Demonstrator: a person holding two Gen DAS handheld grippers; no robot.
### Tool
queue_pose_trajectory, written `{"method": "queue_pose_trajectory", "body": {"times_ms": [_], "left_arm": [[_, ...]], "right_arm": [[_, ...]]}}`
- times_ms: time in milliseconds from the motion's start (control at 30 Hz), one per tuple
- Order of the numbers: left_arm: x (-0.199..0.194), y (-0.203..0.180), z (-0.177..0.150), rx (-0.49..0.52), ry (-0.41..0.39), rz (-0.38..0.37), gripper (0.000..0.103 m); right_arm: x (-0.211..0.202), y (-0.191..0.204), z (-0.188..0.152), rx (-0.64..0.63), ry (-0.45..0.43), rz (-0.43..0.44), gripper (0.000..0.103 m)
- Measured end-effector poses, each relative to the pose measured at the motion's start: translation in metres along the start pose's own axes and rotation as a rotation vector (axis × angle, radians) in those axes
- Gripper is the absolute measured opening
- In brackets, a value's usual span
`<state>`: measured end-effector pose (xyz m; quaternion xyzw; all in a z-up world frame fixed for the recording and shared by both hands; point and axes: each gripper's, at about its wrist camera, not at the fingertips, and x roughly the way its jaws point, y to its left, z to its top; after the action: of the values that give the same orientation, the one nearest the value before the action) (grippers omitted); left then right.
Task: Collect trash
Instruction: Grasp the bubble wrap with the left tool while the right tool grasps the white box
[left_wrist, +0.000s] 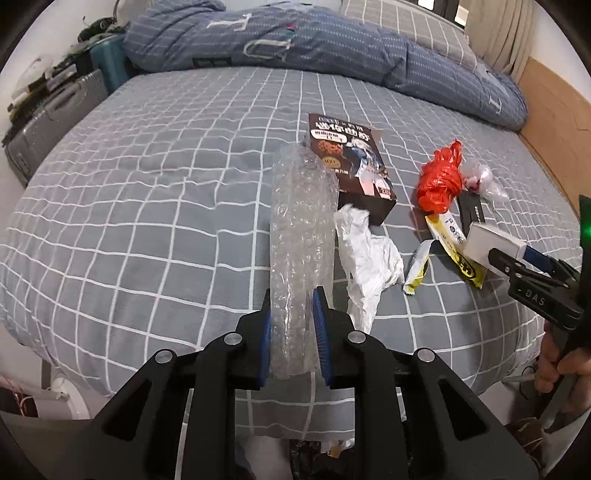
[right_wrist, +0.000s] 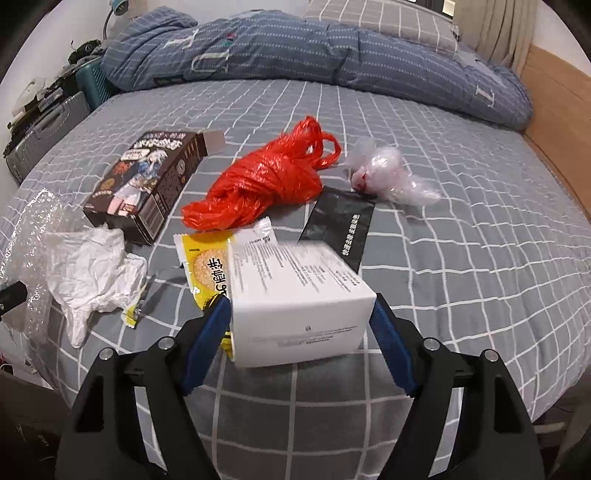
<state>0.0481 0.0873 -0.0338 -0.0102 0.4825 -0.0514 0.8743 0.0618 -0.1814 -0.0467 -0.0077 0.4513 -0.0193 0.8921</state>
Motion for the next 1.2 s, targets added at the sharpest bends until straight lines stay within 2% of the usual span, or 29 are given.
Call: {"method": "queue_pose_trajectory", "body": {"times_ms": [733, 1200], "left_arm": [[-0.046, -0.015, 0.0, 0.022, -0.048, 0.024, 0.02], [-0.077, -0.024, -0.014, 0.024, -0.065, 0.013, 0.02]], "right_arm": [[-0.065, 0.0, -0.007, 0.004, -0.075, 0.007, 0.071], [-0.114, 0.007, -0.02, 0.007, -0.118, 0.02, 0.071]]}}
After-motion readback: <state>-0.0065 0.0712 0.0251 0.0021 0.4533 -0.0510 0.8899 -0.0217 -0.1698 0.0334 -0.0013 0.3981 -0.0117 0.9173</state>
